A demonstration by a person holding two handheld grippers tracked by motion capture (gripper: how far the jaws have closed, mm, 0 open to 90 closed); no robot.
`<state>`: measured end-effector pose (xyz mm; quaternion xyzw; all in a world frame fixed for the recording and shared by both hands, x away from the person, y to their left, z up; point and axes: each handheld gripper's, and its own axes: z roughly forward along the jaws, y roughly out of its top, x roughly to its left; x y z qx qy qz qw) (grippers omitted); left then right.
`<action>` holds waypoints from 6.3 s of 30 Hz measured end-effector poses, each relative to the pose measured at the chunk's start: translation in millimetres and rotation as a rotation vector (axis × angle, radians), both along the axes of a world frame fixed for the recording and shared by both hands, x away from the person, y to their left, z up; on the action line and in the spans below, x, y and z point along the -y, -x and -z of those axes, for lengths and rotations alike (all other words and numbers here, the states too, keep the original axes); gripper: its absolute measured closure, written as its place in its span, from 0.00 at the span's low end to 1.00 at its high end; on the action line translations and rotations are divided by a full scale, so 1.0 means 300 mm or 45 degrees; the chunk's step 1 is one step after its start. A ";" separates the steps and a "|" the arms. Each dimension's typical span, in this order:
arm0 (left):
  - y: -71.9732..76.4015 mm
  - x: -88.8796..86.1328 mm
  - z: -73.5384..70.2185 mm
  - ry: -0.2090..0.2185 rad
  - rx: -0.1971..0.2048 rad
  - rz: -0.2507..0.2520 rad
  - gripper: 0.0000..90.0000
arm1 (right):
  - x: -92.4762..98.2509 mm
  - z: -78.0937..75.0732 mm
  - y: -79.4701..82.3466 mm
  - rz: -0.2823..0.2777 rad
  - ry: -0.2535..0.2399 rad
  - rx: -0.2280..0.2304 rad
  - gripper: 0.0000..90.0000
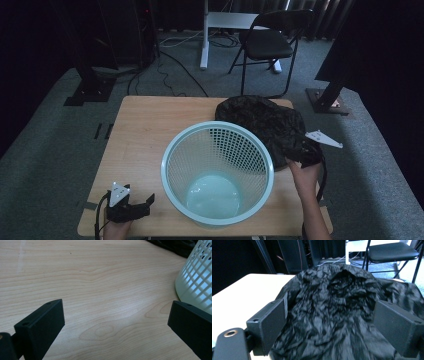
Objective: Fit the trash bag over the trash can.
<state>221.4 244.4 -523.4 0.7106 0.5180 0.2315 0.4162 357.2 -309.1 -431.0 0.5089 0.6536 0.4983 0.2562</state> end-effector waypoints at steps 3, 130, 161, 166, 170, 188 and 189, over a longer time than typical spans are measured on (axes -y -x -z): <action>0.004 -0.003 0.000 0.009 0.003 -0.012 0.01 | -0.021 -0.002 -0.068 -0.002 0.028 -0.003 0.12; 0.015 -0.013 0.011 0.028 -0.002 -0.016 0.01 | -0.078 -0.615 0.113 -0.051 0.049 0.581 0.99; 0.017 -0.008 -0.002 0.024 0.018 0.005 0.01 | -0.369 -0.603 0.553 -0.701 -0.143 0.471 0.98; 0.016 -0.011 -0.004 0.025 0.019 0.005 0.01 | -0.408 -0.539 0.529 -0.725 -0.100 0.373 0.98; 0.016 -0.011 -0.005 0.029 0.017 0.009 0.01 | -0.429 -0.489 0.489 -0.755 -0.123 0.260 0.98; 0.014 -0.010 -0.002 0.028 0.013 0.009 0.01 | -0.401 -0.502 0.500 -0.883 -0.330 0.198 0.98; 0.014 -0.011 -0.001 0.030 0.014 0.008 0.01 | -0.398 -0.508 0.505 -0.889 -0.329 0.205 0.98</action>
